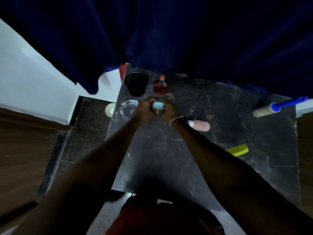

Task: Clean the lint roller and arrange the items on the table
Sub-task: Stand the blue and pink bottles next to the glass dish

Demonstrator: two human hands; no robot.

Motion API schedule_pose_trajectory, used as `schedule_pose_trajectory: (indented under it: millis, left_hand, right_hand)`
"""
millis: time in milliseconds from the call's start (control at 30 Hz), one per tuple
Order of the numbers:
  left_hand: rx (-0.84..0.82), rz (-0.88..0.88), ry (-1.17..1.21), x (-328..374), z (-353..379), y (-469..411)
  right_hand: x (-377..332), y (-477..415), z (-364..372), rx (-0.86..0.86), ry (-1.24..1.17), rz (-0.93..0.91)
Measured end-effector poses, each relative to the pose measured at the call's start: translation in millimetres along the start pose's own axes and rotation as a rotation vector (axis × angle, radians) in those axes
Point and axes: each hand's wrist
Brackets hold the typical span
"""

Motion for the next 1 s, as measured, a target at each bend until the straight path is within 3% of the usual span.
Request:
schedule_pose_trajectory:
  millis: [367,600,733,867,1000]
  left_hand:
    - [-0.025,-0.059,0.076,-0.6,3.1,2.0]
    - [-0.035,-0.267,0.222,3.8,7.9,9.9]
    - [0.064,-0.3,0.042,7.0,8.9,24.5]
    - [0.177,-0.406,0.037,13.0,19.3,49.2]
    - [0.131,-0.53,0.193,19.6,40.3,73.4]
  right_hand:
    - [0.2,1.1,1.4,0.014,-0.05,-0.013]
    - [2.5,2.7,-1.6,-0.002,-0.036,0.023]
    - [6.9,12.4,-2.9,0.002,-0.077,0.057]
    - [17.7,31.2,-8.5,0.141,0.018,0.001]
    - [41.4,58.3,-25.9,0.228,0.084,-0.064]
Point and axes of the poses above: each hand's wrist, its own y-axis away from the middle knuckle, its own z-axis out of the palm, x = y × z, and after that the axes turned 10 degrees about x, right-handed
